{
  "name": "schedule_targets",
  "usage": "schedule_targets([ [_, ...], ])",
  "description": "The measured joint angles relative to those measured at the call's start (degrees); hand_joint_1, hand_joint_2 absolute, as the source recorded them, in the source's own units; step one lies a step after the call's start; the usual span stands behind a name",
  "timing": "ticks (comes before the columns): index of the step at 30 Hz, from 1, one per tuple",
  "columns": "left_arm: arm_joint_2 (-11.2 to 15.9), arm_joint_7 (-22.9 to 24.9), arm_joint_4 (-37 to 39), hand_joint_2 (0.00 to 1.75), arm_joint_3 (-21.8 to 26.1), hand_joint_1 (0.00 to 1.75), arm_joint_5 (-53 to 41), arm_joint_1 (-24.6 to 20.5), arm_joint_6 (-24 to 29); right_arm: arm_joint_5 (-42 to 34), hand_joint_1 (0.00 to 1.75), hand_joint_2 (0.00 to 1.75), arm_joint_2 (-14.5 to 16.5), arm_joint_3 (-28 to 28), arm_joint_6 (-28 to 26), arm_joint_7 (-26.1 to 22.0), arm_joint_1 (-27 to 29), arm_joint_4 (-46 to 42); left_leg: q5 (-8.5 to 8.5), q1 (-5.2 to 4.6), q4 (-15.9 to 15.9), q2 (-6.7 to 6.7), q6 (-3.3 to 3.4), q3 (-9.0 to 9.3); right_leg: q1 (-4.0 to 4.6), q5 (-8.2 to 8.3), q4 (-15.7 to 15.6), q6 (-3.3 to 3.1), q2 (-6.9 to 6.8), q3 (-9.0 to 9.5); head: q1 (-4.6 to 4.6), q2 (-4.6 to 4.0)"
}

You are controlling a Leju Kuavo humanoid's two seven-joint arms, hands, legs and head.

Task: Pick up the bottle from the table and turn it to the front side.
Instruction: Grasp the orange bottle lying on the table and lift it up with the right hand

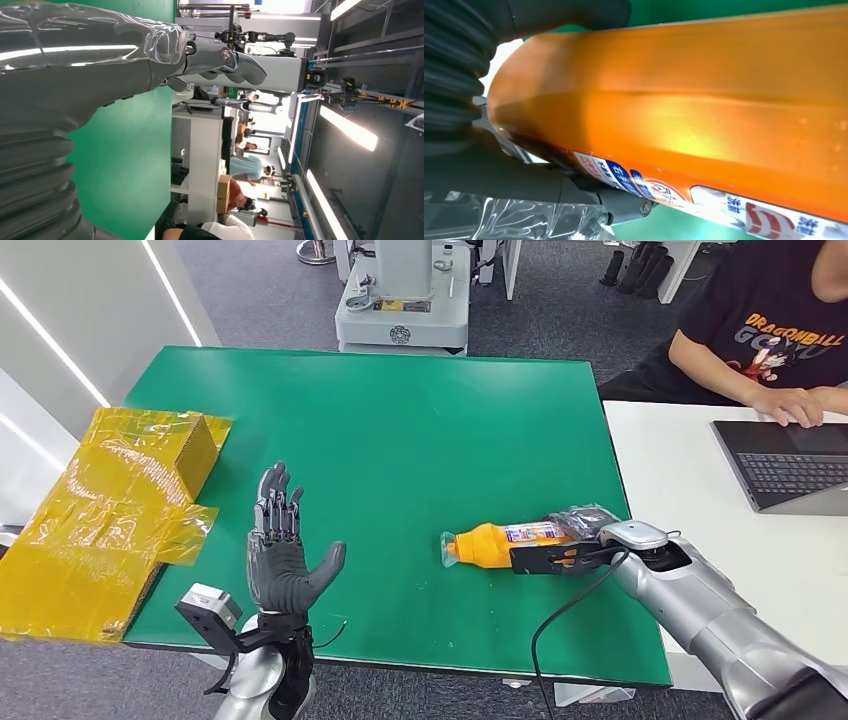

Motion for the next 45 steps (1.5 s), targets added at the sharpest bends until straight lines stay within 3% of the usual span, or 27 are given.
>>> schedule_targets([
  [13, 0.0, 0.0, -0.2, 1.75, 0.1, 0.0, -0.4, 0.1, -0.1, -0.2, 1.75, 1.75, 0.5, -1.3, -3.5, -3.1, 1.4, 0.0, 0.0, 0.0, 0.0, 0.0, 0.0, -0.01, 0.0, 0.0, 0.0, 0.0, 0.0, 0.0, 0.0, 0.0],
  [21, 0.0, 0.0, -1.5, 1.75, 0.5, 0.0, -1.2, 1.3, 0.2, 0.0, 1.75, 1.75, 3.1, -5.1, -14.6, -2.9, 5.4, -0.9, 0.0, 0.01, 0.0, -0.02, 0.0, -0.08, 0.01, -0.01, 0.0, 0.0, -0.02, -0.06, -0.01, 0.0],
  [28, -0.1, 0.0, -2.1, 1.75, 0.6, 0.0, -1.8, 2.0, 0.8, 0.1, 1.75, 1.75, 7.3, -11.7, -24.6, -1.0, 9.1, -4.0, 0.0, 0.02, 0.0, -0.01, 0.0, -0.11, 0.02, -0.01, 0.0, -0.01, -0.01, -0.12, -0.01, 0.0],
  [32, -0.1, 0.0, -2.6, 1.75, 0.6, 0.0, -1.7, 2.3, 1.5, -1.3, 1.75, 1.75, 10.0, -16.1, -33.5, -0.4, 11.6, -6.5, 0.0, 0.02, 0.0, -0.03, -0.01, -0.12, 0.02, -0.01, 0.0, -0.01, -0.03, -0.12, -0.01, 0.0],
  [38, -0.1, 0.2, -2.6, 1.75, 0.6, 0.0, -0.6, 2.3, 1.6, -3.8, 1.75, 1.75, 13.1, -21.9, -47.7, -6.7, 15.8, -10.8, 0.0, 0.01, 0.0, -0.02, 0.0, -0.13, 0.01, -0.02, 0.0, -0.01, -0.01, -0.13, 0.0, 0.0],
  [45, -0.1, 0.0, -2.6, 1.75, 0.6, 0.0, -0.2, 2.3, 1.7, -4.7, 1.75, 1.75, 14.5, -24.1, -49.8, -8.7, 18.1, -12.7, 0.01, 0.01, 0.0, -0.01, 0.0, -0.13, 0.01, -0.01, 0.0, -0.01, -0.01, -0.14, 0.0, 0.0],
])
